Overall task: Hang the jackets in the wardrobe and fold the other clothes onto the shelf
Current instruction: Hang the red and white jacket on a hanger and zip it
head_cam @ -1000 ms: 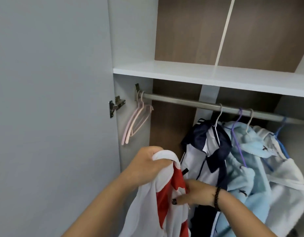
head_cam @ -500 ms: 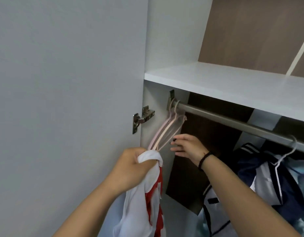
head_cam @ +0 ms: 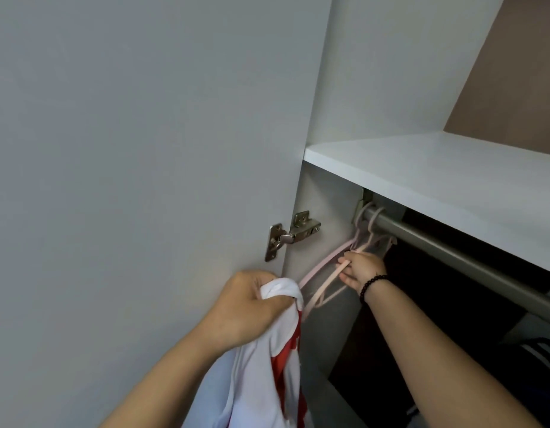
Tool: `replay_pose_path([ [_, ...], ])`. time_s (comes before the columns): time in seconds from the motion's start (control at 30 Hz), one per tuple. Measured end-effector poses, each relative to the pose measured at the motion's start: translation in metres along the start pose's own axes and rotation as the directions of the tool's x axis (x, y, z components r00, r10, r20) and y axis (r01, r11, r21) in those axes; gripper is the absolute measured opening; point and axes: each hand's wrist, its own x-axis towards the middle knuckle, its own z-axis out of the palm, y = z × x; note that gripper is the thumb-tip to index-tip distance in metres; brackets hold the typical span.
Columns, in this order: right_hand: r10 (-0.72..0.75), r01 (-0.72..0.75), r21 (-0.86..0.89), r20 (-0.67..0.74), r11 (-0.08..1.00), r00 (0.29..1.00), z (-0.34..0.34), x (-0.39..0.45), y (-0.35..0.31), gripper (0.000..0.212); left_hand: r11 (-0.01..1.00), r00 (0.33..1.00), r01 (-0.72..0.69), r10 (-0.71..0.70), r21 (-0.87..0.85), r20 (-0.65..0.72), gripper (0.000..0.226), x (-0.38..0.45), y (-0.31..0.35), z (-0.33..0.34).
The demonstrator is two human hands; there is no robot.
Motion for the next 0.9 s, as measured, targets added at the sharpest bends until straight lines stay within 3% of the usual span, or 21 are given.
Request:
replay_pose_path([
  [0.2,-0.032,0.039,0.11,-0.07,0.993,0.997,-0.01,-0.017,-0.015,0.026,1.0,1.0,0.0,-0.001,-0.005,-0.014,0.018,-0.004,0.006,-0.001],
  [0.43,-0.125,0.125,-0.015,-0.202,0.992,0.971,-0.053,-0.07,-0.011,0.016,0.999,0.997,0.008,-0.005,-0.048,0.076,0.014,-0.007,0.008,0.007],
  [0.6,-0.208,0.142,-0.236,-0.285,0.961,0.936,-0.079,-0.137,0.01,0.014,0.998,0.977,0.047,-0.035,-0.049,0.21,0.008,-0.011,-0.006,0.016],
  [0.8,-0.38,0.152,-0.511,-0.377,0.846,0.844,-0.087,-0.218,0.046,0.043,0.975,0.905,0.216,-0.183,-0.043,0.383,0.021,-0.027,-0.045,0.016],
  [0.9,-0.429,0.141,-0.568,-0.413,0.811,0.803,-0.084,-0.264,0.071,0.027,0.976,0.886,0.218,-0.203,0.013,0.417,0.024,-0.05,-0.07,0.017],
])
